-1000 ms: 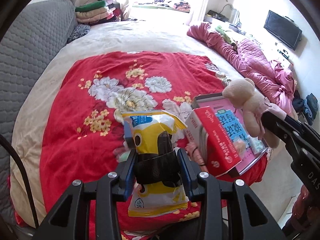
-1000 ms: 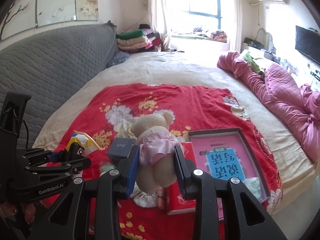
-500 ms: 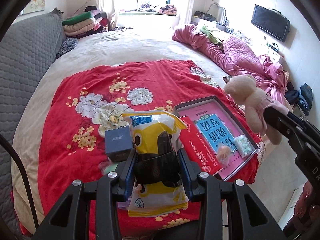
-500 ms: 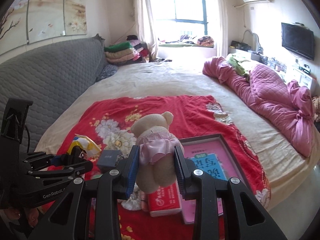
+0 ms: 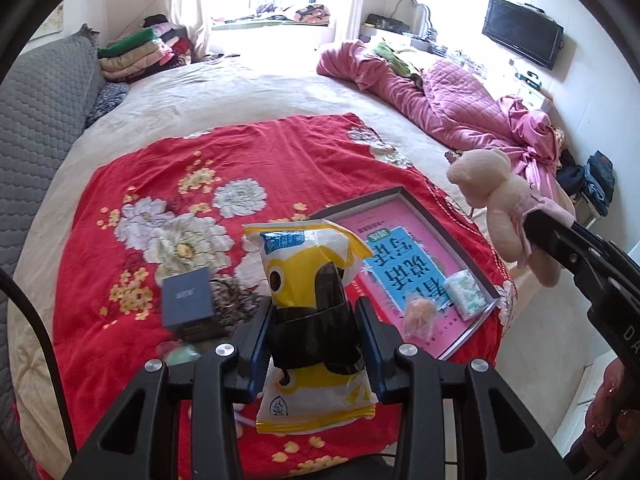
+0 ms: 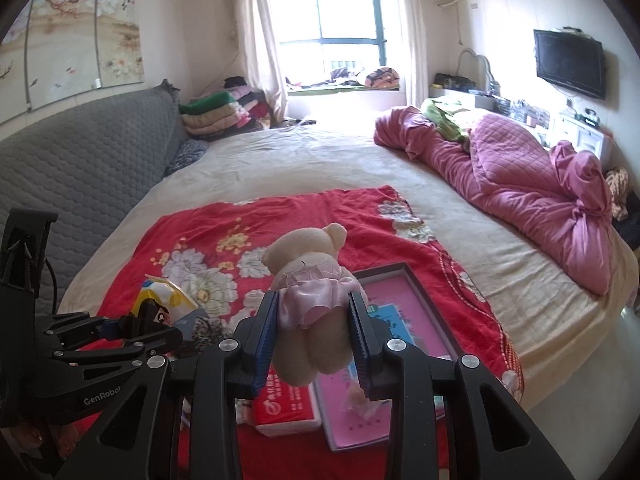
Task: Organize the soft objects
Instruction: 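Carry the snack packet and pink-dress bear over the pink tray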
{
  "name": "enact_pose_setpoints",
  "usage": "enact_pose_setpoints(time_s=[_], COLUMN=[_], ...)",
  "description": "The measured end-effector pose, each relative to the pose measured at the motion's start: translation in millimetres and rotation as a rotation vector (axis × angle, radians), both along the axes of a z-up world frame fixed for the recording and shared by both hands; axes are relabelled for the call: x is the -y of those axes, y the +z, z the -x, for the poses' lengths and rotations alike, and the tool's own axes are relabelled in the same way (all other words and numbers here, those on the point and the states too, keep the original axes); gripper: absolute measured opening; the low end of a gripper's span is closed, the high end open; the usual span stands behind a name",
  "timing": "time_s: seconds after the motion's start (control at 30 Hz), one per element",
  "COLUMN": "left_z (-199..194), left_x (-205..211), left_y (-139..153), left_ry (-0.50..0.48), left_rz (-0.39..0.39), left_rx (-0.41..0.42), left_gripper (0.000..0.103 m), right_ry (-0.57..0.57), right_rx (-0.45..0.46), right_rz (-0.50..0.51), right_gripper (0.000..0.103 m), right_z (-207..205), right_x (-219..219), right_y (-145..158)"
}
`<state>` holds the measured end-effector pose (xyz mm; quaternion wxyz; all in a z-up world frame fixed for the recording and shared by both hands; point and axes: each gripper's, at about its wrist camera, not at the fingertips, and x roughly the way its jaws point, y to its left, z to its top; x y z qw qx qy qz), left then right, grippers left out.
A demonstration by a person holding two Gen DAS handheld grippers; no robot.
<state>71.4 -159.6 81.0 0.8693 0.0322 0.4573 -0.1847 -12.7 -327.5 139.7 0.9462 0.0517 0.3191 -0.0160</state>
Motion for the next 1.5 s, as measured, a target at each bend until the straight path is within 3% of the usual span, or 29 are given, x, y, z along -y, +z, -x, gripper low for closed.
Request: enact_pose_setpoints(time_s=[0.9,1.5], left_z=[-28,-68], left_x=[131,169], left_y=[-92,-135], left_ry=[-0.175,-0.215], left_rz=[-0.078,-0.189], left_rx=[-0.135,-0.274], left_gripper=[0.040,0.041], right_ry=[-0.218,-0.172], right_rx=[-0.131,-0.237], right_rz=[-0.069,-0.079], right_gripper=[0.035,0.035], right_z=[-4,-21], right_x=[131,117], right_y=[-88,-147])
